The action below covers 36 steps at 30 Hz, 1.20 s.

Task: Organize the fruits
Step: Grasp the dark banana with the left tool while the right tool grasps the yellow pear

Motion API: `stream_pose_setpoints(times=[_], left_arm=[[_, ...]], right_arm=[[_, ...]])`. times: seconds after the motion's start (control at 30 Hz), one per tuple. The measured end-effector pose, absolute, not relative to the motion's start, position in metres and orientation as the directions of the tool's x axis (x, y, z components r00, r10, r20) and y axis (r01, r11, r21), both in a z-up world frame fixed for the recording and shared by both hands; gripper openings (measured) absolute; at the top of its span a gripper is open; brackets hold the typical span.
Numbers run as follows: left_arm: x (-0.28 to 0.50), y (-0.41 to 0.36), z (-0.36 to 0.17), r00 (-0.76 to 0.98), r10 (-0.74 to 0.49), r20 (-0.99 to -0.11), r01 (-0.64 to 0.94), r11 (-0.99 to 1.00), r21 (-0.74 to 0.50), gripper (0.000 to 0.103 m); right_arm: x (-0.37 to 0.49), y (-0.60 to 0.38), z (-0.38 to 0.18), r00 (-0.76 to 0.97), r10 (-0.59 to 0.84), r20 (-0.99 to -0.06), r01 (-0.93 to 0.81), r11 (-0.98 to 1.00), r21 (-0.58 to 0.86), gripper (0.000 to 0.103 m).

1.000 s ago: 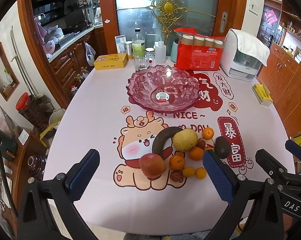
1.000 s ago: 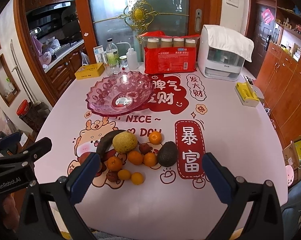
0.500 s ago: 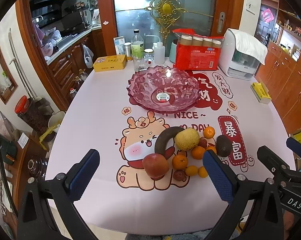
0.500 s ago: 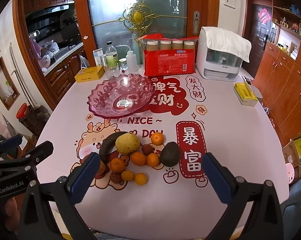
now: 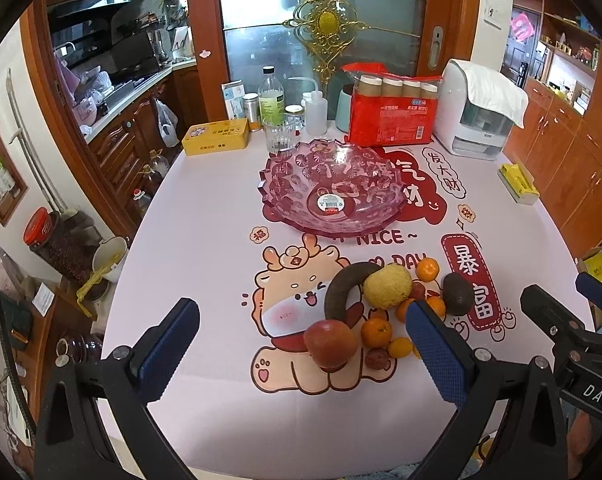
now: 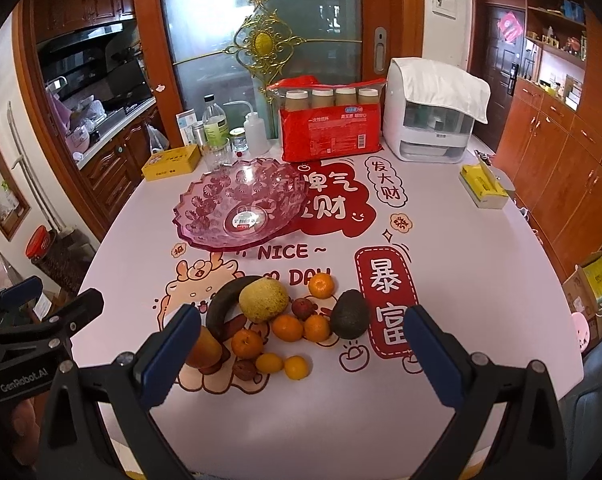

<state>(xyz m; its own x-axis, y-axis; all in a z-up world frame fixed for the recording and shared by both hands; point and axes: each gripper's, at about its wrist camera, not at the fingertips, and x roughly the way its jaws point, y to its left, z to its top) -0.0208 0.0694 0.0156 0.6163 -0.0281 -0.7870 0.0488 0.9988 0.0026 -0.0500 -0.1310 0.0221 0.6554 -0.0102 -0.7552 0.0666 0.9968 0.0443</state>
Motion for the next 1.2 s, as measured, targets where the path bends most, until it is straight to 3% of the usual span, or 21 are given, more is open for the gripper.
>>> stream_pose_setpoints(times=[0.5,0.7,1.2], left_arm=[[0.006,0.095,-0.012,0.596,-0.091,-0.798,0.098,0.994,-0.041,0.102],[0.036,0.091,-0.041,0.508,-0.153,-0.848,0.147,0.985,-0.090,0.102],[0.105,0.094,-0.119,0.372,-0.054,-0.926,0.102,0.995,-0.017,0.102]], right_arm=[[-0.036,-0.109,0.001,0.601,-0.038,-0.798,0.096,0.995,0.025,0.097],[-0.020,-0.111,-0.021,0.552,-0.013,-0.833,0.067,0.997,0.028,0.097],[0.064,-0.112,-0.104,0.429,0.121,-0.895,-0.064,0.993,0.103,0.097]])
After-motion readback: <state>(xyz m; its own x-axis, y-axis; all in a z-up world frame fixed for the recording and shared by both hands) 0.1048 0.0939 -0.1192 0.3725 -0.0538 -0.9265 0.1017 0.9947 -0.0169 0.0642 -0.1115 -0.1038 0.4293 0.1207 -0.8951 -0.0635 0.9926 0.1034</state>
